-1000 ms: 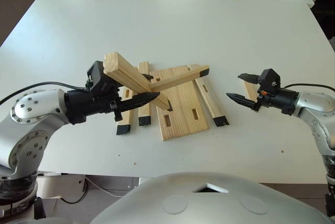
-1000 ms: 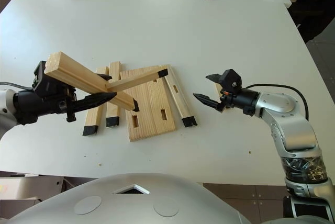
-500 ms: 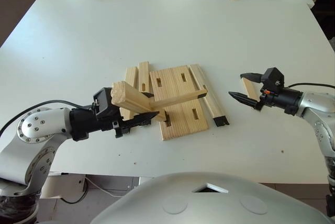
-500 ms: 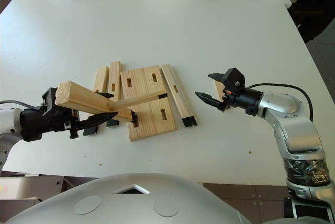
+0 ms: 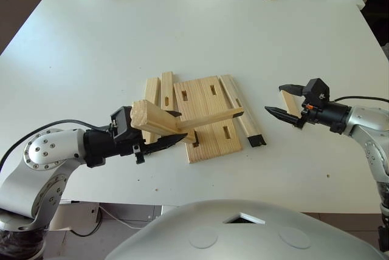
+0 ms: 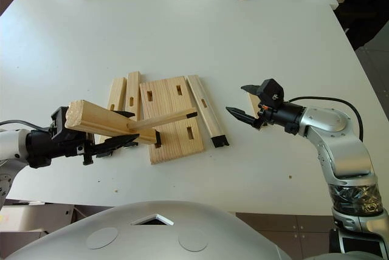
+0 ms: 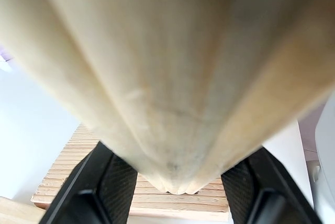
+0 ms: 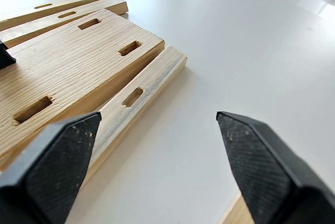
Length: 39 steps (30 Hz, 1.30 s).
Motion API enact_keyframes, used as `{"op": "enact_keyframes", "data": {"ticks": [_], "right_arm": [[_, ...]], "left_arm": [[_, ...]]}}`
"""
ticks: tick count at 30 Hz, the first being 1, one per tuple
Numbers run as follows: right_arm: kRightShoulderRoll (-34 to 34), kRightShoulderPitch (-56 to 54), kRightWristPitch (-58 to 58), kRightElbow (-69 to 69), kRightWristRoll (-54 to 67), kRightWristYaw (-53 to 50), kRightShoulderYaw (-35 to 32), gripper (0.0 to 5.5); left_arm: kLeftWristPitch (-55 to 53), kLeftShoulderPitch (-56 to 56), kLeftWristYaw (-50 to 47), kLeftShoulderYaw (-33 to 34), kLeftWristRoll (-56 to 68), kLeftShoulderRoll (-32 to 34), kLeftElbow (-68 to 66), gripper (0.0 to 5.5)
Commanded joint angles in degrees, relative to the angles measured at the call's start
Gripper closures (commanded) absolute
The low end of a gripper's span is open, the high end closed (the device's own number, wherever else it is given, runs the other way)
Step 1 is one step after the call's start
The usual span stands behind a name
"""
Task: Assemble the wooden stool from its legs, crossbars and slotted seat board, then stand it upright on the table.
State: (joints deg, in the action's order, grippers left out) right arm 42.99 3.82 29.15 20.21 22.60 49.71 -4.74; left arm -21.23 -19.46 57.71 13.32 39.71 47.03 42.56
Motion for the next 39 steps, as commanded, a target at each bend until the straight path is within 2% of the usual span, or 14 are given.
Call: {"op": "enact_keyframes", "data": {"ticks": [1, 13, 28, 32, 39], "right_arm": [[-0.06, 0.33, 0.41, 0.68, 0.61, -0.26, -0.38, 1.43], [-0.39, 1.41, -0.06, 1.03, 0.36, -0.78, -0.41, 1.43], [0.67, -1.09, -0.93, -0.51, -1.13, 0.68, 1.71, 1.43], [1.20, -2.59, -0.88, -1.17, -1.15, 1.73, 2.24, 1.43], [1.12, -3.18, -1.07, -1.86, -1.57, 2.17, 2.38, 1.43]], "left_arm": [[0.57, -1.75, 1.43, -0.39, -1.51, 1.16, 0.10, 3.39], [5.29, -4.24, 3.10, -1.37, -6.25, 1.32, -1.37, 3.39], [7.20, 0.14, 1.41, -8.09, -10.21, -0.27, -9.23, 3.39], [9.88, 1.33, 2.55, -10.27, -13.31, 0.89, -11.56, 3.39], [12.60, 5.64, 6.84, -10.16, -14.43, 4.71, -16.88, 3.42]]}}
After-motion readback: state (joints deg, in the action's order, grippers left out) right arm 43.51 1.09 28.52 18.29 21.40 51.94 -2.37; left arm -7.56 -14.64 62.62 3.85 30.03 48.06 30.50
